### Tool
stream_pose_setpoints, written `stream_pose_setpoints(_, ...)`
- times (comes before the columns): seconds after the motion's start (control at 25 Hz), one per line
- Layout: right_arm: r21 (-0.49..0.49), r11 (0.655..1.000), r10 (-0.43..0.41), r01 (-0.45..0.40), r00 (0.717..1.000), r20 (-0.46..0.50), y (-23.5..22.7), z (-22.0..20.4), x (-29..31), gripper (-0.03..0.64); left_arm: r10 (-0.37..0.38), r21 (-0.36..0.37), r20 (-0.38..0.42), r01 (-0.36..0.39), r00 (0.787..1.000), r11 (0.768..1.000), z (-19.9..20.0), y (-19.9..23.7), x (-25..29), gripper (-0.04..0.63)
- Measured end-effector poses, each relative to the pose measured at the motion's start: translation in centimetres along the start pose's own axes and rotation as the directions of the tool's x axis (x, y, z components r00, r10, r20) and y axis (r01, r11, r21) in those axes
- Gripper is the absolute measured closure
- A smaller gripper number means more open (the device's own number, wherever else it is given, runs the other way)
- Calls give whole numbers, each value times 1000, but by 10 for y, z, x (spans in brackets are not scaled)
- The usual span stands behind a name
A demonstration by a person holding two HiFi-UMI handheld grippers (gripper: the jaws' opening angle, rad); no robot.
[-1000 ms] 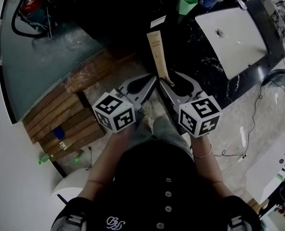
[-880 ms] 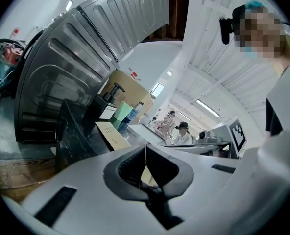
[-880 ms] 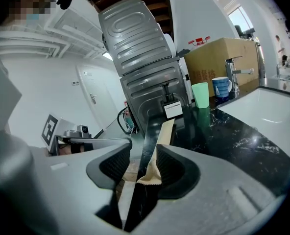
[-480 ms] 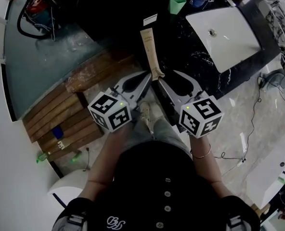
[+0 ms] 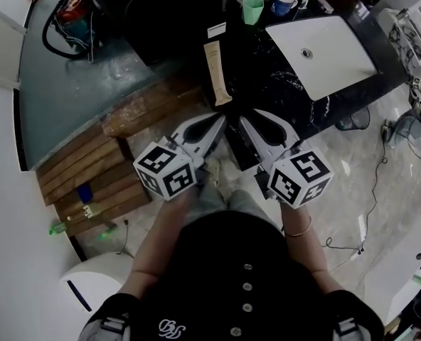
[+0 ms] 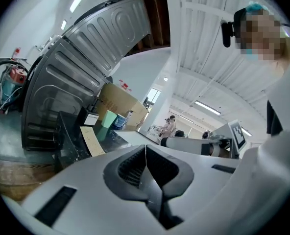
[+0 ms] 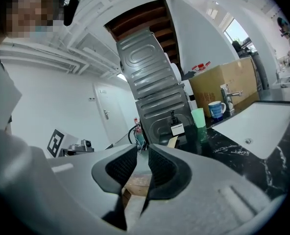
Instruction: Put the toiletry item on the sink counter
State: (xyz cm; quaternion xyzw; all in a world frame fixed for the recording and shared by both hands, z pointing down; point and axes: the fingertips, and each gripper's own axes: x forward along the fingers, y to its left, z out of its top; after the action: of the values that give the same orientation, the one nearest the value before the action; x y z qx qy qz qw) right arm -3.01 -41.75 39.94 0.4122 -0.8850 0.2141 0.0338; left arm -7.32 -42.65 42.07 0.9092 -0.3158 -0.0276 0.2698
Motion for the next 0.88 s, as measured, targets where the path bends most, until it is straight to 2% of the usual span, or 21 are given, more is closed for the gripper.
stream_pose_setpoints(0.16,-18,1000,22,-21,999,38,13,-1,-31,588,0,26,25,-1,1000,1000,-6,-30,-11,583)
stream_pose_setpoints(0.36,-25,992,123,-122,987,100,40,-3,-67,612,-31,15,48,30,998,999,-21,-70,-24,583)
stream_pose_setpoints(0.64,-79,988,146,-136,980,138,60,-9,-110,614,-17,48,103,12,995,999,-29,-103,-45,583)
stream_pose_setpoints(0.88,-89,987,142,-130,980,142,65,-19,-136,614,-30,101,105,19,994,995,-35,-134,-52,583)
